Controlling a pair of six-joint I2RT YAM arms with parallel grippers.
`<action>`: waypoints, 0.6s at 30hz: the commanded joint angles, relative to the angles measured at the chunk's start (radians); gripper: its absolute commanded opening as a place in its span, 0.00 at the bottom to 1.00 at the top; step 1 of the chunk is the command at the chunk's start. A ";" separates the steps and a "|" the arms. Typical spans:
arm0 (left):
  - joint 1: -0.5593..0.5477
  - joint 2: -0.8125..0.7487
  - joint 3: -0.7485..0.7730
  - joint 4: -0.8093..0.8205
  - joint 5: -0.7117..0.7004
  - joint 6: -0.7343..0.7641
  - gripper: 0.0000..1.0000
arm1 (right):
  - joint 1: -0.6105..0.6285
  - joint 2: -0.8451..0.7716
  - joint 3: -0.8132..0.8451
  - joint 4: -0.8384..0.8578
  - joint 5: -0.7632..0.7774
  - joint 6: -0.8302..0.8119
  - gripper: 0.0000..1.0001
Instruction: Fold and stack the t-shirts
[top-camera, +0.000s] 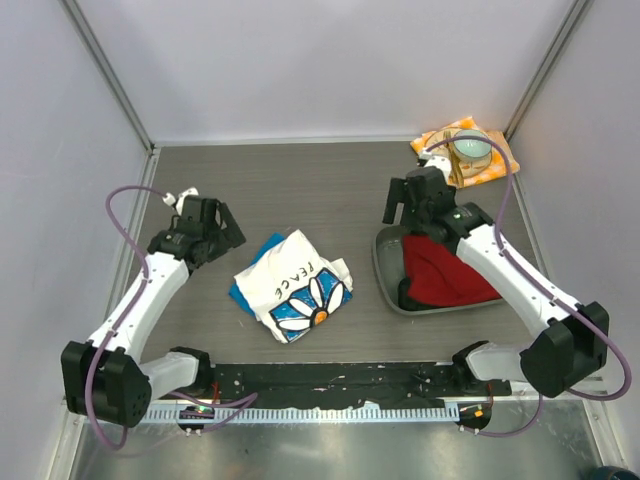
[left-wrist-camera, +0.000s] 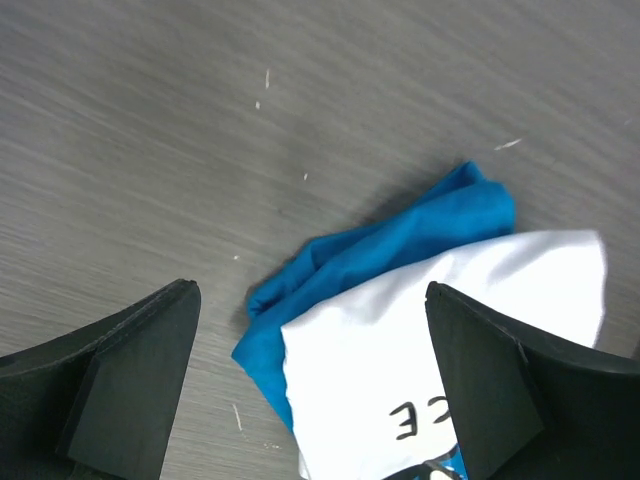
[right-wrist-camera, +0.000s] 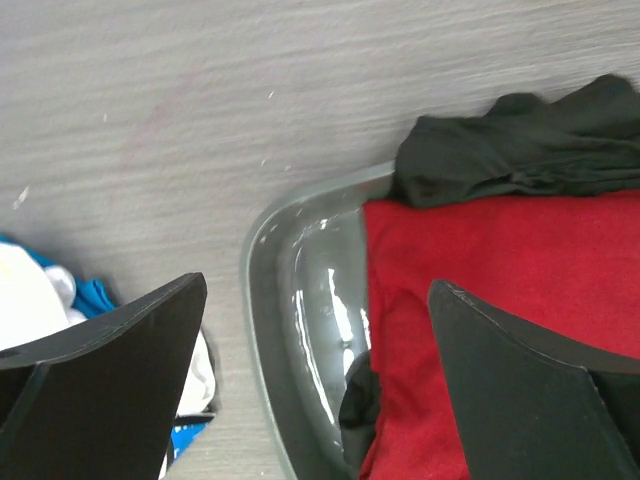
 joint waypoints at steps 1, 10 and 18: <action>-0.034 -0.002 -0.093 0.094 0.027 -0.079 1.00 | 0.092 0.034 -0.047 0.057 0.041 0.020 1.00; -0.275 0.083 -0.111 0.193 -0.036 -0.153 1.00 | 0.111 0.035 -0.105 0.078 0.078 0.026 1.00; -0.405 0.139 -0.081 0.221 -0.050 -0.197 1.00 | 0.111 0.080 -0.145 0.077 0.119 0.026 1.00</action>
